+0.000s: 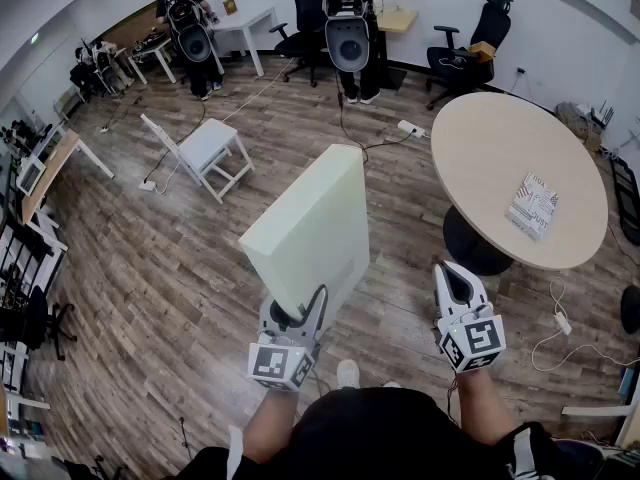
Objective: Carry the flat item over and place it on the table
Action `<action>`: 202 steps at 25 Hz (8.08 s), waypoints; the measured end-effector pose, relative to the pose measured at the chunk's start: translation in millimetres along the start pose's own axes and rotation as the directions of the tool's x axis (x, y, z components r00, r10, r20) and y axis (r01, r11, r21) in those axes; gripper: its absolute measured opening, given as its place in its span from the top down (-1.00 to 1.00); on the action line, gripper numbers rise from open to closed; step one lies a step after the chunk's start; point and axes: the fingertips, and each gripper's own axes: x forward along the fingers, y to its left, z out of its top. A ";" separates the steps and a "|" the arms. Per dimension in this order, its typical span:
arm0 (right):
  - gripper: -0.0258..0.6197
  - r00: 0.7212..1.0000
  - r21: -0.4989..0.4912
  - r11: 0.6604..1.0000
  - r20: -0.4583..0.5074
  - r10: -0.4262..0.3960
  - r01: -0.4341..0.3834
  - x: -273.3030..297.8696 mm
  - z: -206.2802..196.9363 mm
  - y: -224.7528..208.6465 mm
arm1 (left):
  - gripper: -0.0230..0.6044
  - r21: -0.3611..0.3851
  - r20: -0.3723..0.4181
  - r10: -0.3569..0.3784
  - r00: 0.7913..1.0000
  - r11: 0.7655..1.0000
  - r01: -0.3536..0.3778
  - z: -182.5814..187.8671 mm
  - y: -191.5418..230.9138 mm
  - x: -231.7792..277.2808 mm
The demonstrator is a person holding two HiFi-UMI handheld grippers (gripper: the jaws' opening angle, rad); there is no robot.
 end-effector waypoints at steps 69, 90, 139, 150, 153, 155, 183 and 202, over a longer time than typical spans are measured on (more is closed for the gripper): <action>0.93 0.956 0.034 0.966 0.141 -0.257 0.255 187.0 10.9 -279.4 | 0.14 -0.160 -0.108 -0.341 0.934 0.933 0.322 -34.4 -12.1 393.8; 0.93 0.844 0.042 0.855 0.140 -0.518 0.518 292.6 31.1 -423.5 | 0.13 -0.242 -0.145 -0.639 0.755 0.763 0.600 -54.5 -26.5 644.5; 0.93 0.552 0.104 0.542 -0.191 -0.812 0.834 149.9 -75.0 -548.7 | 0.13 -0.893 -0.293 -0.956 -0.004 0.272 0.357 -275.8 -291.6 715.3; 0.93 0.548 0.120 0.535 -0.201 -0.812 0.837 138.3 -81.0 -555.6 | 0.11 -0.937 -0.322 -0.943 -0.079 0.306 0.169 -311.4 -297.0 706.9; 0.93 0.552 0.124 0.538 -0.200 -0.810 0.834 136.6 -82.2 -557.4 | 0.08 -0.939 -0.320 -0.943 -0.089 0.303 0.162 -314.6 -298.3 705.8; 0.93 0.554 0.128 0.539 -0.201 -0.808 0.832 134.8 -84.0 -558.5 | 0.03 -0.938 -0.326 -0.940 -0.105 0.308 0.159 -318.5 -300.7 703.4; 0.93 0.618 0.148 0.601 -0.147 -0.772 0.785 170.4 -64.9 -556.0 | -0.39 -0.365 -0.626 -0.717 0.306 0.616 0.698 -248.1 -268.9 762.3; 0.93 0.670 0.055 0.668 -0.072 -0.739 0.742 199.2 -17.6 -558.1 | 0.90 -0.183 -0.218 -0.825 0.522 0.560 0.808 -86.5 -243.9 750.3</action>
